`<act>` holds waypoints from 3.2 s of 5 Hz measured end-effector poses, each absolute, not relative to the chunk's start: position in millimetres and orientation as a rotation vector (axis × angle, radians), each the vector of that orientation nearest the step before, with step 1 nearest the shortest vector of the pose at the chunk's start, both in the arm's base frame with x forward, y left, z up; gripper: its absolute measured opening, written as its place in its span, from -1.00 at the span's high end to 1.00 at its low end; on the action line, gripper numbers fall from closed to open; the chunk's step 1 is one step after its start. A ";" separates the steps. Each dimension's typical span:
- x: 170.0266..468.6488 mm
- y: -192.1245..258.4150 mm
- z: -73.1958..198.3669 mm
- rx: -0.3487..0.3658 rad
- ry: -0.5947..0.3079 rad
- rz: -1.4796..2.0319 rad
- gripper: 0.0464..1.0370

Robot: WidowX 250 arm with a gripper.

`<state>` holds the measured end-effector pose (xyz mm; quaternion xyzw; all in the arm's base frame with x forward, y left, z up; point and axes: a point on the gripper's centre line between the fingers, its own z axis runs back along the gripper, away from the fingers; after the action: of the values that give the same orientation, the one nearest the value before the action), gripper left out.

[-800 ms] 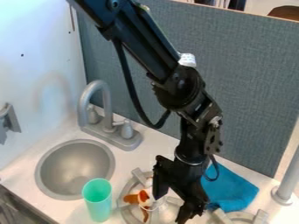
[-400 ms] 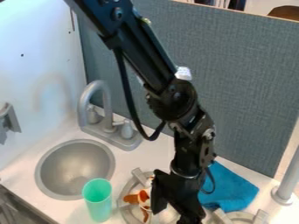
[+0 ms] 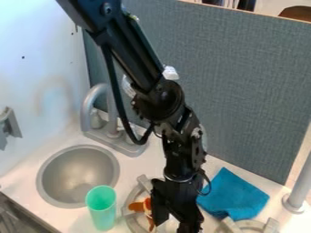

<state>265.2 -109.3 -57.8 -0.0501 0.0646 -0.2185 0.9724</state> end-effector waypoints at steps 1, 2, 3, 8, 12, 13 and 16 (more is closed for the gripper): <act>262.0 -108.5 -78.7 -0.096 0.185 -0.457 -0.93; 264.4 -117.7 -80.7 -0.074 0.193 -0.481 -0.93; 257.8 -130.1 -82.0 -0.052 0.198 -0.508 -0.93; 255.8 -146.3 -111.6 -0.009 0.268 -0.435 -0.31; 284.7 -224.3 -32.1 -0.071 0.059 -0.645 -0.31; 287.8 -235.9 -47.3 -0.096 0.106 -0.659 -0.31; 294.0 -242.9 -80.2 -0.089 0.169 -0.640 -0.31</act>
<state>294.0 -242.9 -80.2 -0.0435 0.0829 -0.3143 0.9447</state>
